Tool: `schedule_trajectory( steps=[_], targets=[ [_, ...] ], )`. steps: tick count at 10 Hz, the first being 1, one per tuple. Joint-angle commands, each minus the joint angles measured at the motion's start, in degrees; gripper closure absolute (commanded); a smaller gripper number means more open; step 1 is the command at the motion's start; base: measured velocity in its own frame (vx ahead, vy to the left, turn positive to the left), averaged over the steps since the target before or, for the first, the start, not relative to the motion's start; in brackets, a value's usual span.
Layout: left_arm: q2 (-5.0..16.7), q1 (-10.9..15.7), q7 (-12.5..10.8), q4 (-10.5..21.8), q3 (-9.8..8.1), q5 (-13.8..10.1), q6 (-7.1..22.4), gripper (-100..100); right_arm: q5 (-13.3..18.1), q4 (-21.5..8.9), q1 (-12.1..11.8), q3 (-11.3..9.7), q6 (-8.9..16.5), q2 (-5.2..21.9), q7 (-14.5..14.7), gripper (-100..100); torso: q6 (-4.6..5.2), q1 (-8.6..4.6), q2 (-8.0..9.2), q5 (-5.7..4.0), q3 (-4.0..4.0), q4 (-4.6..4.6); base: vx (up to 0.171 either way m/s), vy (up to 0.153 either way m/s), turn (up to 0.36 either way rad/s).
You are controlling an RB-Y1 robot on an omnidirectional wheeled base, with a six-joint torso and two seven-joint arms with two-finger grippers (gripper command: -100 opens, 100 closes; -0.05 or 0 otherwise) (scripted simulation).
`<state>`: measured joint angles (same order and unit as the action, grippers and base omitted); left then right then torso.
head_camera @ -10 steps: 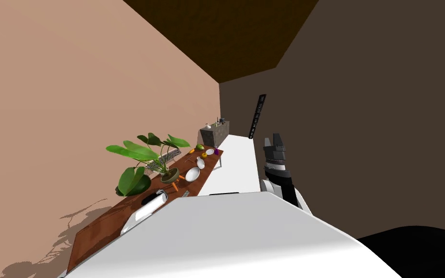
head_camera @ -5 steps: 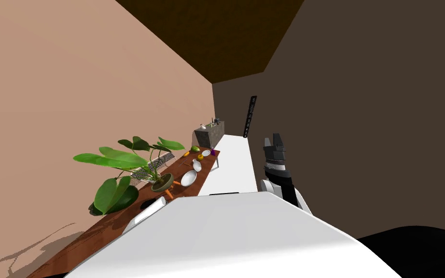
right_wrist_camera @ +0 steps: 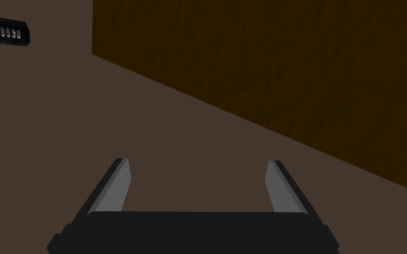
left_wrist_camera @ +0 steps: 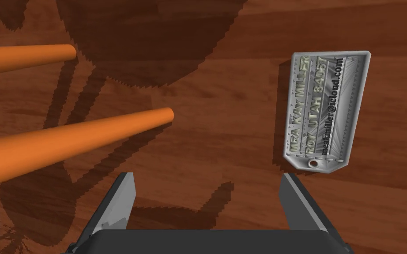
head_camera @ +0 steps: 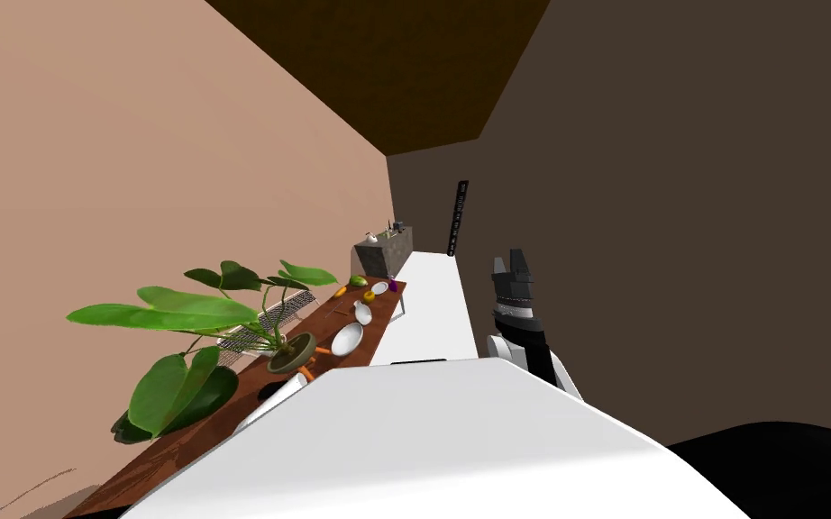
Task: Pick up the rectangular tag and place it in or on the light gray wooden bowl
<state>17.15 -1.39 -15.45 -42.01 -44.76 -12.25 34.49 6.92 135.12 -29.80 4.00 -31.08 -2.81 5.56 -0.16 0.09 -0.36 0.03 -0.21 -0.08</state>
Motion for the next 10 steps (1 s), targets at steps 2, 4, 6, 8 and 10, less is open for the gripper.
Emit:
schedule_trajectory(
  steps=[2, 4, 6, 8, 10],
  targets=[
    [-0.1, 1.2, -1.4, 4.9, -2.26, -0.6, 2.9, -100, 0.0, 0.0, 0.0, 0.0, 0.0, 0.0, 0.0, 0, 0.03, 0.01, 0.0, 0.01, 0.0, 0.0, 0.001, 0.033, -0.245],
    [0.1, 1.7, -1.7, 7.8, -3.18, -1.2, 4.2, -100, 0.0, 0.0, 0.0, 0.0, 0.0, 0.0, 0.0, 0, -0.02, 0.08, -0.01, 0.02, -0.01, -0.01, 0.009, 0.037, -0.098],
    [0.3, 2.1, -2.0, 9.8, -3.99, -1.6, 5.2, -100, 0.0, 0.0, 0.0, 0.0, 0.0, 0.0, 0.0, 0, 0.01, 0.08, -0.05, 0.02, -0.03, -0.01, 0.011, 0.038, -0.146],
    [0.6, 2.7, -2.5, 13.1, -5.25, -2.4, 6.9, -100, 0.0, 0.0, 0.0, 0.0, 0.0, 0.0, 0.0, 0, -0.01, 0.03, -0.04, 0.01, -0.02, -0.01, 0.009, 0.03, -0.133],
    [0.8, 2.9, -2.6, 14.2, -5.69, -2.6, 7.4, -100, 0.0, 0.0, 0.0, 0.0, 0.0, 0.0, 0.0, 0, -0.04, 0.02, -0.03, 0.0, -0.02, -0.01, 0.006, 0.025, -0.051]
  ],
)
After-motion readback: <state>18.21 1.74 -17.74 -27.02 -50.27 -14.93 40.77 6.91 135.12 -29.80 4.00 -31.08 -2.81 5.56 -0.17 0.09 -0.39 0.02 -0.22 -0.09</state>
